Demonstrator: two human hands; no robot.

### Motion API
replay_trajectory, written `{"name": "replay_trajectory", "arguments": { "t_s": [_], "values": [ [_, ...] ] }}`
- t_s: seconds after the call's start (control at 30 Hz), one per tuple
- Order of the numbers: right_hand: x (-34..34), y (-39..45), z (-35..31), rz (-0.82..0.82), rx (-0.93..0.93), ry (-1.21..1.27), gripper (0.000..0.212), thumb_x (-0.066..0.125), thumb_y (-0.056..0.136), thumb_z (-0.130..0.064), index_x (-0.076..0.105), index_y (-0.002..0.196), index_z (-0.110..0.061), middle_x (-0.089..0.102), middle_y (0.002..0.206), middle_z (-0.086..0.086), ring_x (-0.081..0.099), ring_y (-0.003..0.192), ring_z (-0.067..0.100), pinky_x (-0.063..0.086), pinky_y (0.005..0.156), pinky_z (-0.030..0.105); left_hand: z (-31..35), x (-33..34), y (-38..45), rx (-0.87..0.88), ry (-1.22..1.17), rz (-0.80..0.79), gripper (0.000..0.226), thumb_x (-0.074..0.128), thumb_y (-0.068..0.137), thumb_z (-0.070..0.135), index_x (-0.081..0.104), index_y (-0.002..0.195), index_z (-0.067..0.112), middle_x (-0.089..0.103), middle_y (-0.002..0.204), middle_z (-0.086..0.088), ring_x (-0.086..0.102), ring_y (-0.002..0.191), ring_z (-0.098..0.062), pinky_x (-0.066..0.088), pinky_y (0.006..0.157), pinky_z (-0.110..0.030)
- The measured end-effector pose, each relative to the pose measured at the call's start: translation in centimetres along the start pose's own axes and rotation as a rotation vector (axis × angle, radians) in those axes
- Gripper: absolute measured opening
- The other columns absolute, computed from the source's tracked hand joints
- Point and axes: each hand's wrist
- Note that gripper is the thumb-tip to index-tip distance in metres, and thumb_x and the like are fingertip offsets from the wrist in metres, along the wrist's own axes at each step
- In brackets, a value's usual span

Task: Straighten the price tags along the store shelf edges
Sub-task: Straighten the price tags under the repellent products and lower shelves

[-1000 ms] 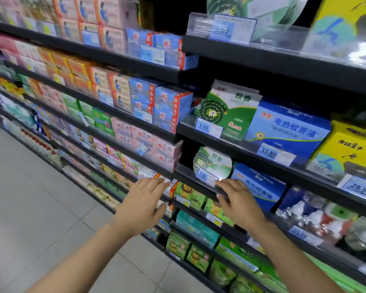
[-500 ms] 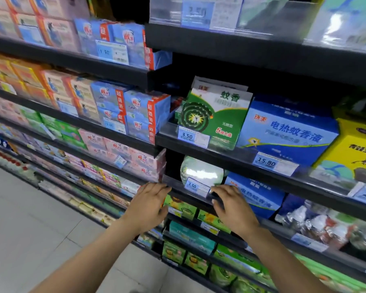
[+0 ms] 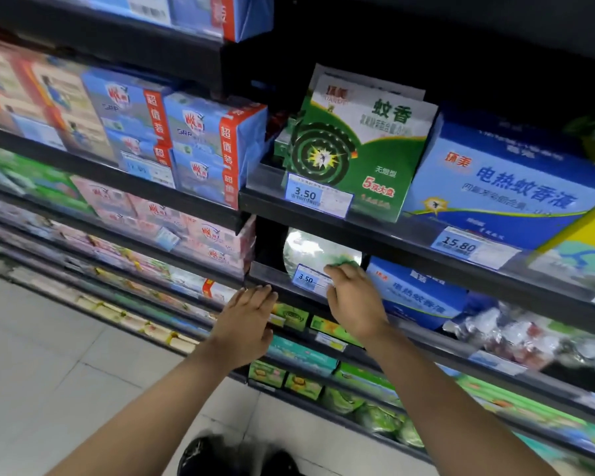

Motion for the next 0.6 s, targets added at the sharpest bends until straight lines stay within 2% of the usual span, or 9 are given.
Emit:
{"name": "replay_trajectory", "arguments": {
  "t_s": [0.1,0.27,0.4,0.6],
  "values": [
    [0.5,0.7,-0.1,0.013,0.030,-0.016,0.026,0.057,0.083,-0.007,0.066,0.108,-0.006,0.063,0.101,0.013,0.055,0.098,0.032,0.046,0.083,0.038,-0.1,0.4,-0.2,0.007,0.008,0.030,0.069,0.053,0.086,0.032,0.030,0.147,0.008,0.032,0.151,-0.010,0.028,0.139,-0.027,0.012,0.116,-0.040],
    [0.7,0.8,0.0,0.047,0.039,0.028,0.011,0.057,0.084,-0.006,0.066,0.089,-0.009,0.059,0.090,0.008,0.053,0.090,0.027,0.042,0.075,0.035,-0.2,-0.6,0.0,0.045,0.011,0.155,0.069,0.073,0.069,0.025,0.052,0.131,0.005,0.054,0.132,-0.013,0.052,0.121,-0.030,0.035,0.104,-0.044],
    [-0.3,-0.1,0.1,0.105,0.033,0.097,0.008,0.054,0.086,-0.004,0.060,0.087,-0.010,0.063,0.086,0.007,0.056,0.083,0.026,0.043,0.072,0.034,-0.1,-2.2,1.1,0.068,0.031,0.221,0.069,0.076,0.066,0.024,0.055,0.129,0.005,0.056,0.130,-0.013,0.054,0.118,-0.029,0.038,0.102,-0.045],
    [-2.0,-2.0,0.8,0.151,0.073,0.166,0.006,0.059,0.084,-0.002,0.061,0.088,-0.007,0.062,0.078,0.009,0.058,0.077,0.027,0.042,0.066,0.032,0.2,-2.5,2.2,0.059,0.080,0.194,0.069,0.076,0.067,0.025,0.054,0.129,0.003,0.056,0.127,-0.014,0.053,0.116,-0.032,0.035,0.104,-0.044]
  ]
}}
Point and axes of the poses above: each hand's wrist, its own y-axis towards the middle knuckle, its own x-axis out of the palm, z = x × y
